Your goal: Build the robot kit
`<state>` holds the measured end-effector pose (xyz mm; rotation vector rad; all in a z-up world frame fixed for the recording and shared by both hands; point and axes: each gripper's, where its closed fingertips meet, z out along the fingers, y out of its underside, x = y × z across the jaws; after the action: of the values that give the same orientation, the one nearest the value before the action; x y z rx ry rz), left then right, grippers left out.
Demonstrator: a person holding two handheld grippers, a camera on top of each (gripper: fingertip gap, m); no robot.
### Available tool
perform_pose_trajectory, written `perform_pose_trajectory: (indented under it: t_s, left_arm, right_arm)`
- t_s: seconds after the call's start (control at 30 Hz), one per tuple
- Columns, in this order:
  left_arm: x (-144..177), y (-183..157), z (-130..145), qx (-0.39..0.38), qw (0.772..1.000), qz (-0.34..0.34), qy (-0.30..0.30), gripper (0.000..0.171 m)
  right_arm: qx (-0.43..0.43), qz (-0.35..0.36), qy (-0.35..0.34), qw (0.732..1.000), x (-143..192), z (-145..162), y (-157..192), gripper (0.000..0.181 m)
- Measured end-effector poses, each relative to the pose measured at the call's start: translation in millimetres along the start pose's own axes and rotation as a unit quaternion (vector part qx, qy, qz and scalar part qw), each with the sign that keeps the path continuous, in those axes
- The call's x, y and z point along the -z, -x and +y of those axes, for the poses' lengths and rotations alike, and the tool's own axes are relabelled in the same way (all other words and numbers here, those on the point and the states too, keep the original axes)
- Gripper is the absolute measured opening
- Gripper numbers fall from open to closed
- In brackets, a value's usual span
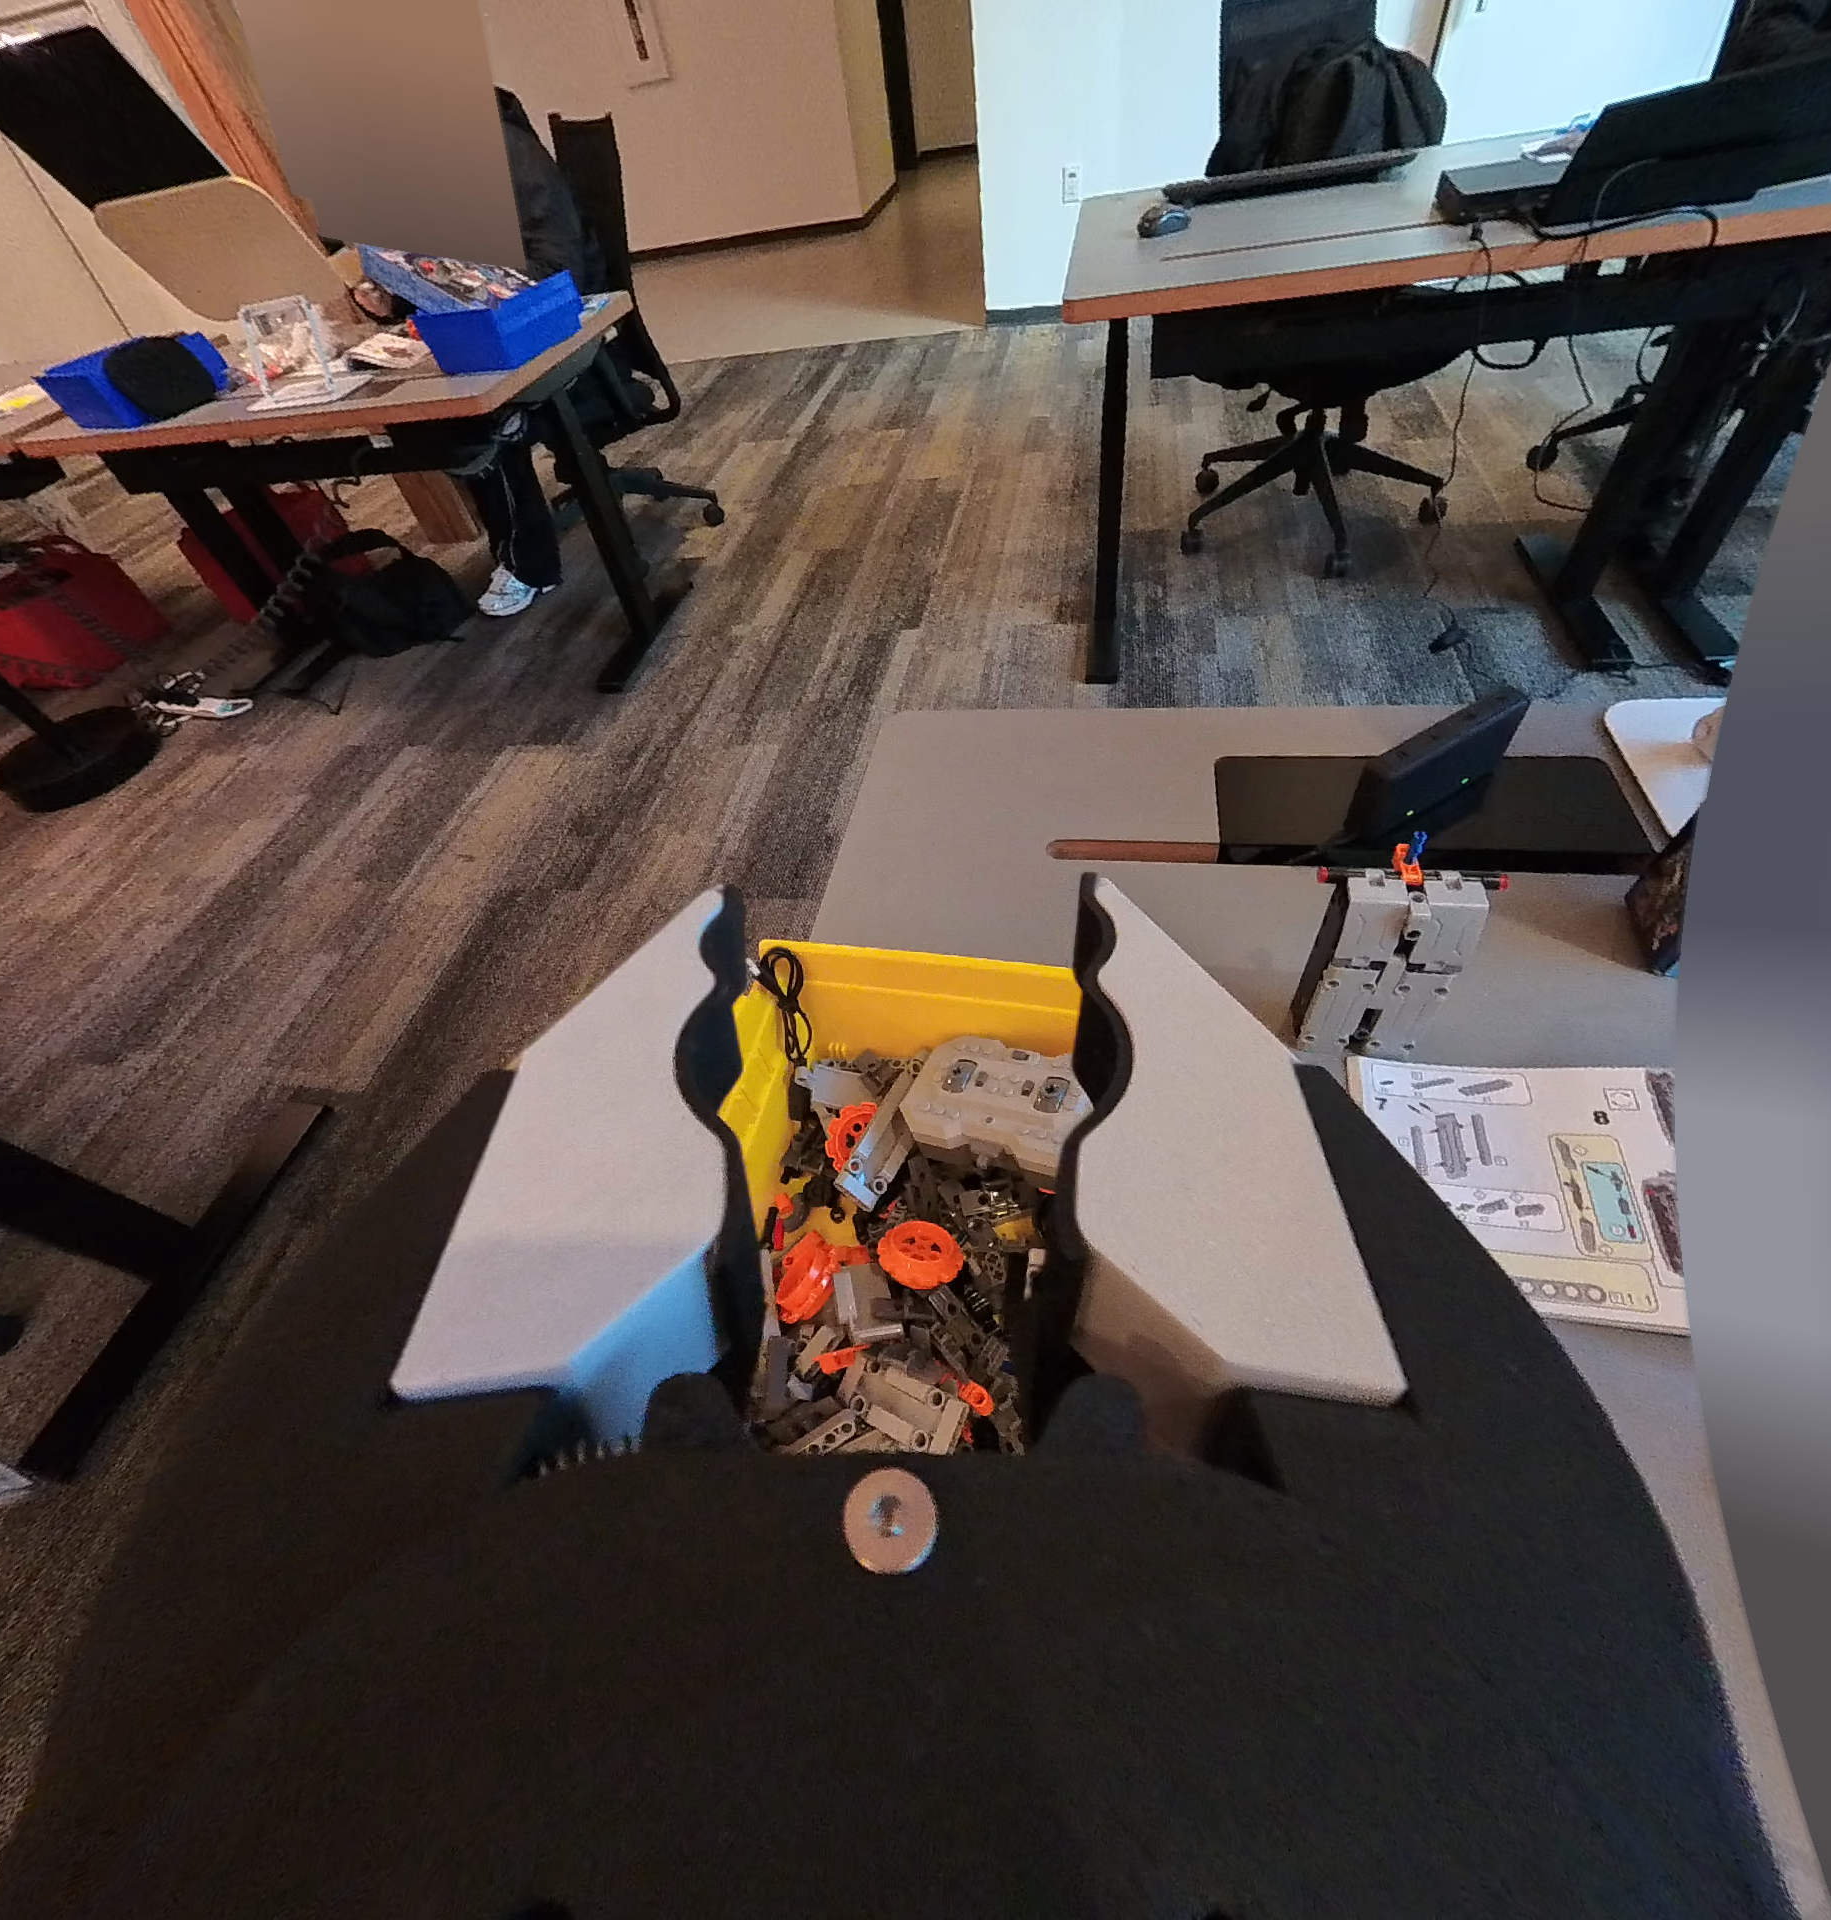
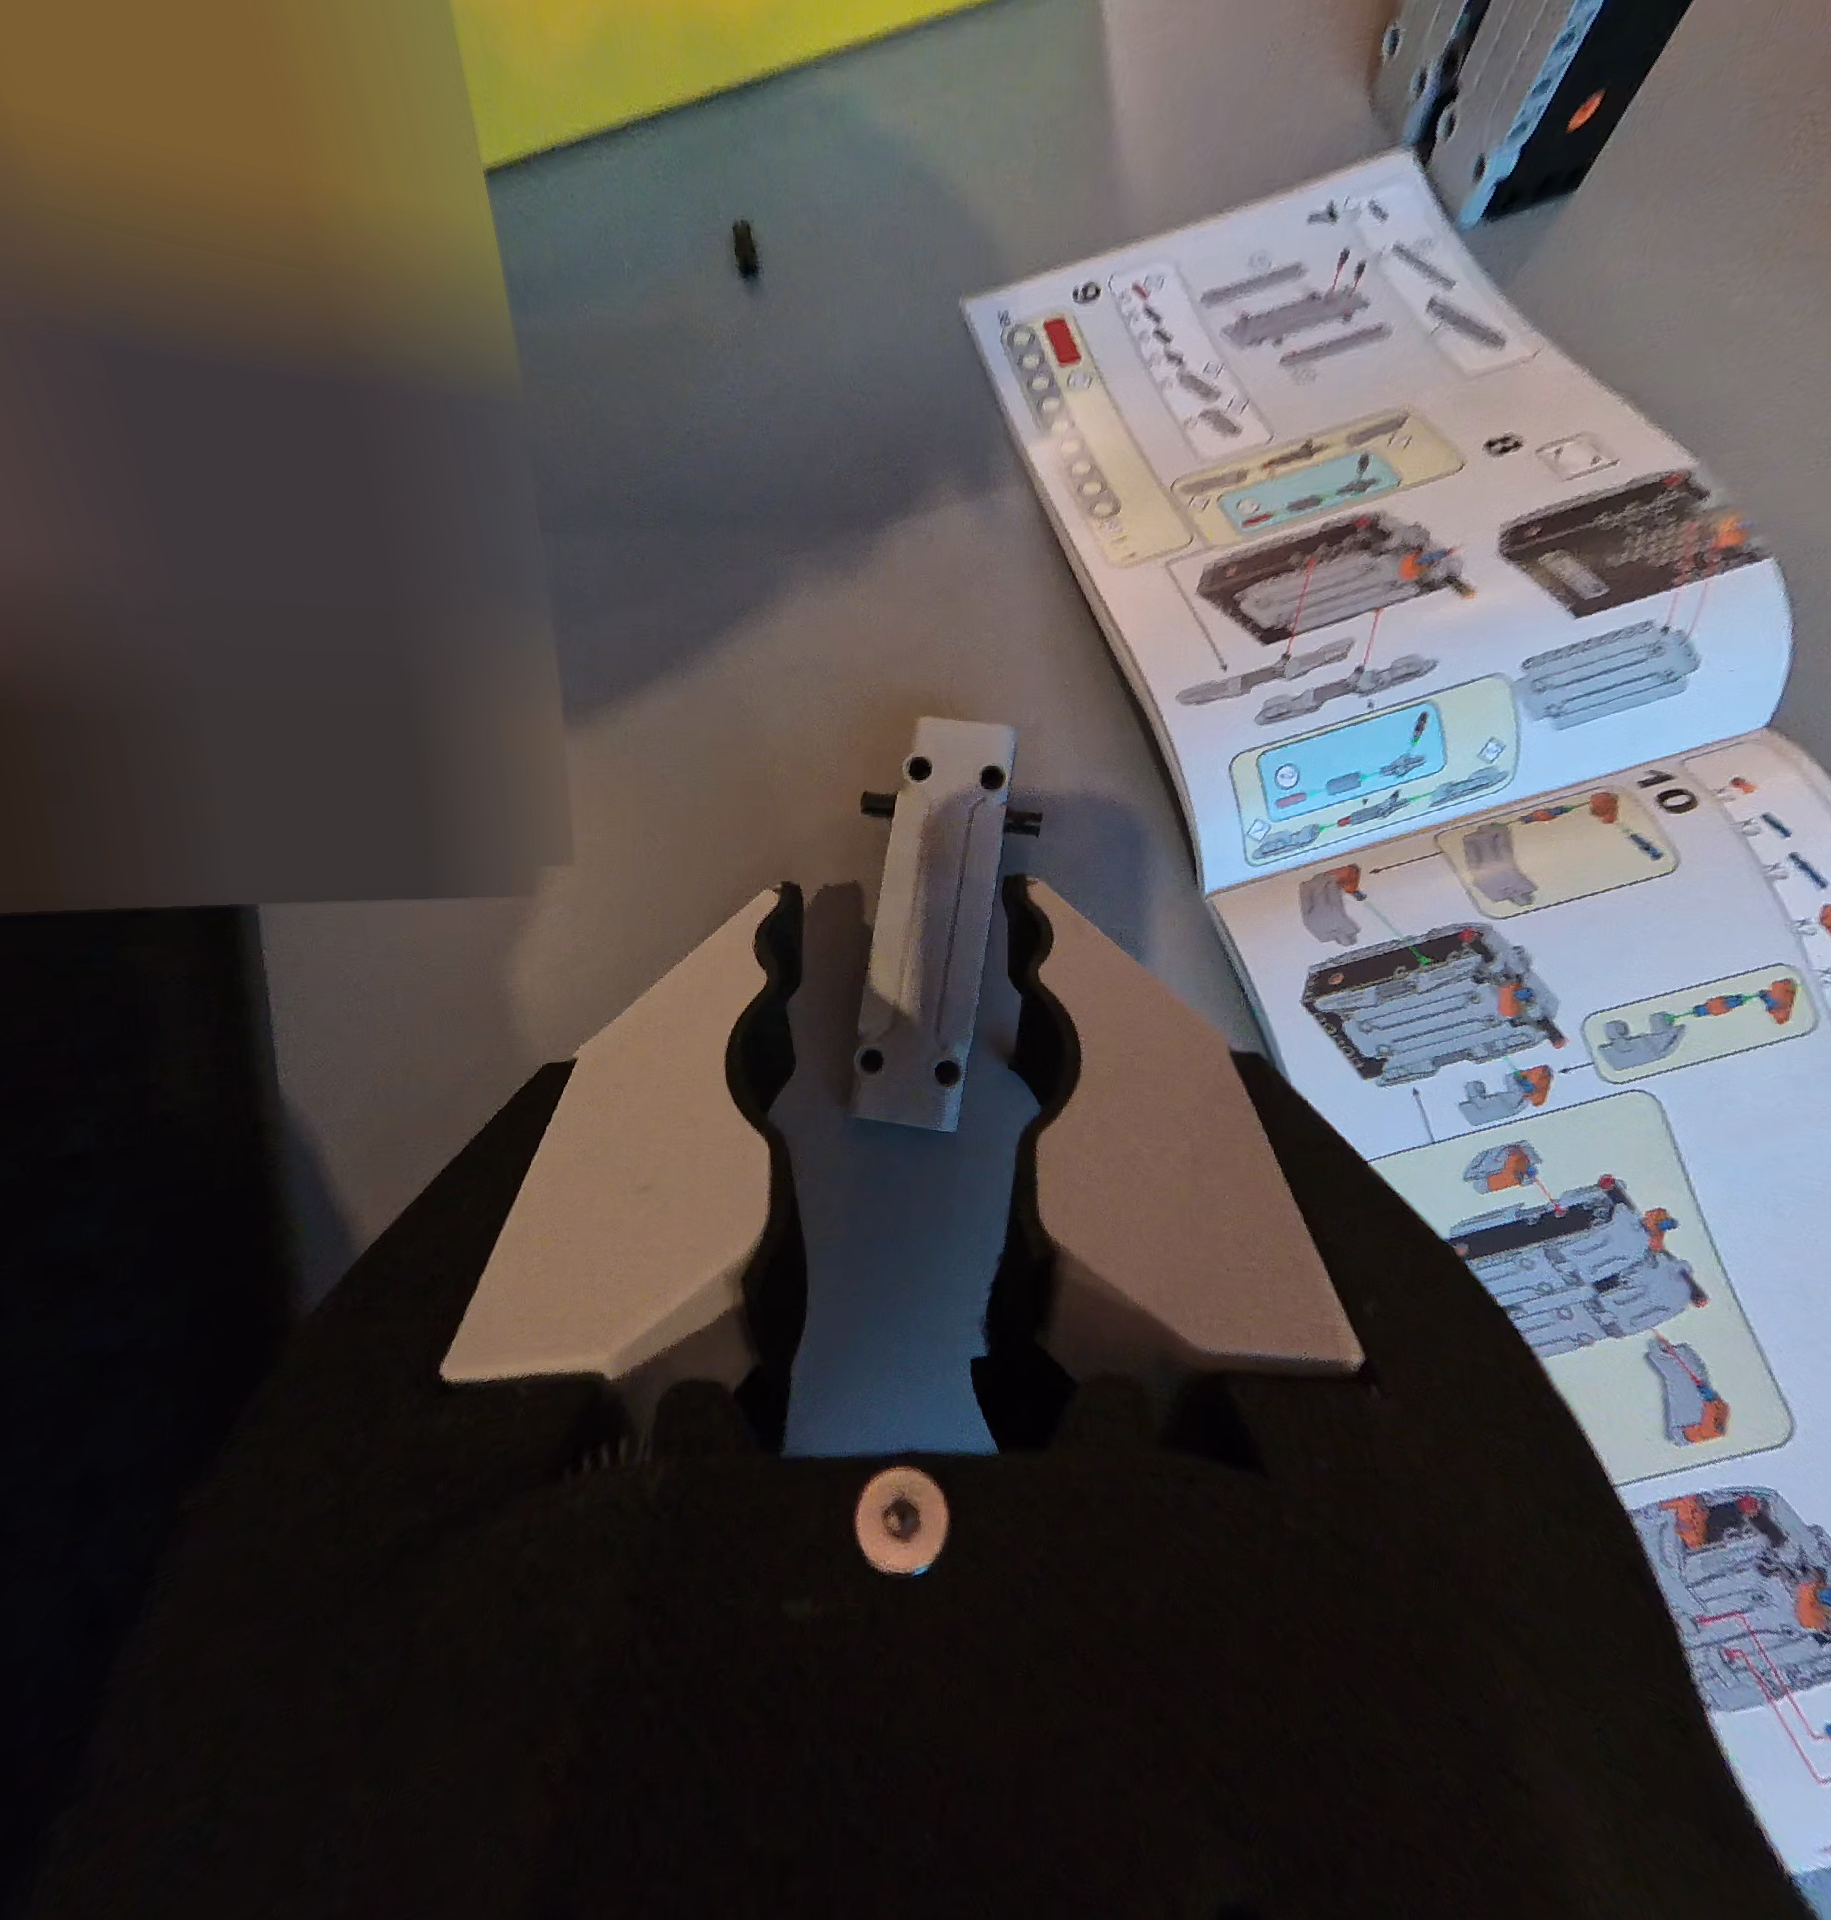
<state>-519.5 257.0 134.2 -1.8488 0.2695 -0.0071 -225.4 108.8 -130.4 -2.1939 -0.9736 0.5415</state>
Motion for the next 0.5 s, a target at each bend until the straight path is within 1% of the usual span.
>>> perform_pose_trajectory:
  t_s: [0.13,0.27,0.33,0.43,0.5]
  left_arm:
    - [-2.8,-4.5,2.7,-0.003,1.0,0.01,0.01,0.062]
    - [-3.1,-11.1,1.6,-0.006,1.0,0.023,0.007,0.062]
    - [-4.2,-12.6,2.1,-0.008,1.0,0.026,0.01,0.062]
    - [-4.7,-13.5,2.8,-0.008,1.0,0.027,0.013,0.062]
    - [-4.4,-14.7,2.4,-0.009,0.999,0.03,0.012,0.062]
  right_arm:
    - [-0.005,0.0,0.019,1.0,-4.0,6.8,1.0,0.035]
    - [0.009,0.017,0.046,0.999,-9.3,16.0,-2.4,0.031]
    - [0.016,0.025,0.049,0.998,-9.6,17.1,-4.5,0.028]
    - [0.011,0.012,0.042,0.999,-8.9,14.9,-0.7,0.016]
    - [0.015,0.011,0.04,0.999,-9.2,14.4,0.0,0.014]
